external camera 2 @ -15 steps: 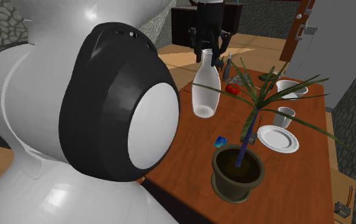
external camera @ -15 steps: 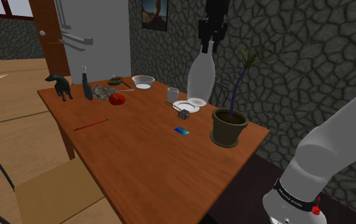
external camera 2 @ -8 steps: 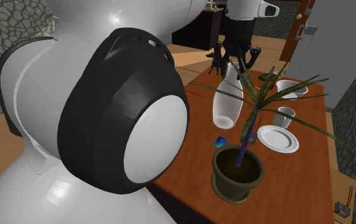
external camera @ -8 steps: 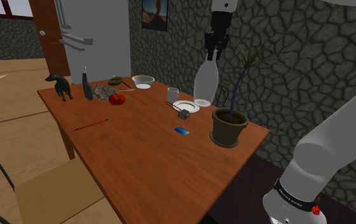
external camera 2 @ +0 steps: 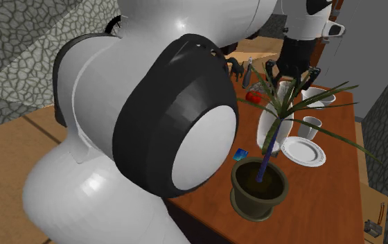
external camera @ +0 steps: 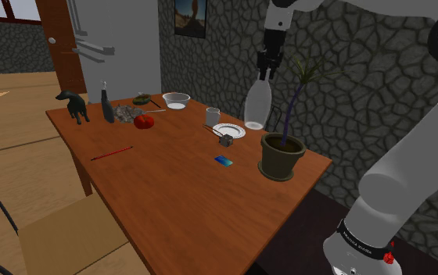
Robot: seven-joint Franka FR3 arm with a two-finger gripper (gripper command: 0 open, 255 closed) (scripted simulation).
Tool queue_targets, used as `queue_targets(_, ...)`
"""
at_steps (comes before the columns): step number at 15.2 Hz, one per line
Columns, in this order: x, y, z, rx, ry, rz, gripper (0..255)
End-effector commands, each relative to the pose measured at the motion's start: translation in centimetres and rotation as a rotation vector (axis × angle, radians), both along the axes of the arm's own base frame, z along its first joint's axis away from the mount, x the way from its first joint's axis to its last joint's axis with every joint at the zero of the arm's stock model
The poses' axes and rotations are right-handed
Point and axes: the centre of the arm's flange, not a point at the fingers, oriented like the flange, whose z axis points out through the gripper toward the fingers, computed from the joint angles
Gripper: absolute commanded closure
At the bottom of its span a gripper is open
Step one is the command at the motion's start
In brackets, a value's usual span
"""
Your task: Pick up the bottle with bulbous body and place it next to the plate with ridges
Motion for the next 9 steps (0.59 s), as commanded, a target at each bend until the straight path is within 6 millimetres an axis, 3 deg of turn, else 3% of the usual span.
queue_targets(1, 0.6, -2.3, -1.2, 0.000, -0.001, 0.001, 255)
queue_targets(9, 4.2, -11.4, -5.1, 0.000, -0.001, 0.001, 255)
